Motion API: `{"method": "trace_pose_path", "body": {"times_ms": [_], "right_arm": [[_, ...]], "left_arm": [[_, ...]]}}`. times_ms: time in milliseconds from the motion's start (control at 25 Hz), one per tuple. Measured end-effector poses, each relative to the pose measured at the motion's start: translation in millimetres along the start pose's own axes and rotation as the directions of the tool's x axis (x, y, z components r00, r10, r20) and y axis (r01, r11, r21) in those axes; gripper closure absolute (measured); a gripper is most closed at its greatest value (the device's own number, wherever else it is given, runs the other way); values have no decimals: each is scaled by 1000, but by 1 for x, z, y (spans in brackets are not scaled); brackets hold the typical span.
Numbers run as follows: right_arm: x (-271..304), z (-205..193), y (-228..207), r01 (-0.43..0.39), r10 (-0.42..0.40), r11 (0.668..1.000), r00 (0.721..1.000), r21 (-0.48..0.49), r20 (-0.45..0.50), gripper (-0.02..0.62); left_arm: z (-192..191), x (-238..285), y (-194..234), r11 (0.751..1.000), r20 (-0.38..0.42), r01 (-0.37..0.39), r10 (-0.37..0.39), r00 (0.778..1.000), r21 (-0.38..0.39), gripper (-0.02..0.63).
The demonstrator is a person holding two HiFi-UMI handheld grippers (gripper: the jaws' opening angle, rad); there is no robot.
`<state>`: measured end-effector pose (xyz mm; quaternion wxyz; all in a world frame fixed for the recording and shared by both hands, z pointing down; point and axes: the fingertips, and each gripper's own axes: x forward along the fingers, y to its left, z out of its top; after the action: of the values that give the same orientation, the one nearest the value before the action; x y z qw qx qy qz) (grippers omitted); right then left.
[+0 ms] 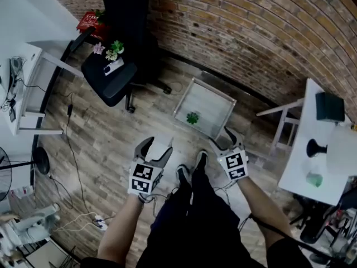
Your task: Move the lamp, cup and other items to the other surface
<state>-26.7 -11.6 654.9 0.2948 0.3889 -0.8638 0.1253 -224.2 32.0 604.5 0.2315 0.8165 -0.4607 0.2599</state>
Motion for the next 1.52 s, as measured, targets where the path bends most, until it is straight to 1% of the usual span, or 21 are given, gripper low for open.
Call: {"method": "trace_pose_path", "body": {"times_ms": [160, 280, 480, 680, 760, 880, 1000, 1160, 1280, 1400, 1520], "right_arm": [[38, -30, -17, -37, 38, 998, 999, 44, -14, 285], [67, -54, -20, -87, 88, 995, 995, 45, -36, 304], [106, -87, -13, -140, 144, 989, 987, 50, -77, 294], [157, -134, -8, -130, 135, 991, 981, 45, -141, 295], [176, -148, -3, -126, 132, 991, 980, 48, -149, 294], [206, -169, 4, -125, 131, 991, 978, 48, -165, 290], [240, -192, 10, -124, 126, 992, 973, 24, -193, 278], [288, -225, 14, -119, 118, 993, 968, 11, -220, 262], [318, -249, 19, -137, 130, 991, 962, -12, -238, 252], [345, -271, 23, -139, 127, 990, 962, -34, -242, 247], [365, -279, 25, -121, 111, 992, 969, -30, -223, 244]], "left_arm": [[-2, 26, -4, 1000, -49, -19, 19, 999, -5, 301], [-10, 49, -5, 999, -72, -29, 27, 997, -19, 301], [-35, 90, -4, 999, -109, -11, 5, 994, -53, 301], [-67, 126, 4, 996, -124, 35, -45, 991, -85, 301], [-83, 138, 9, 995, -137, 54, -66, 988, -88, 301], [-105, 154, 21, 993, -151, 74, -88, 985, -94, 301], [-129, 165, 37, 992, -158, 83, -98, 983, -100, 301], [-163, 177, 64, 992, -169, 70, -87, 982, -104, 301], [-182, 184, 81, 992, -161, 51, -69, 985, -111, 301], [-195, 190, 95, 992, -145, 31, -50, 988, -125, 302], [-202, 196, 108, 989, -121, 10, -28, 992, -147, 306]]}}
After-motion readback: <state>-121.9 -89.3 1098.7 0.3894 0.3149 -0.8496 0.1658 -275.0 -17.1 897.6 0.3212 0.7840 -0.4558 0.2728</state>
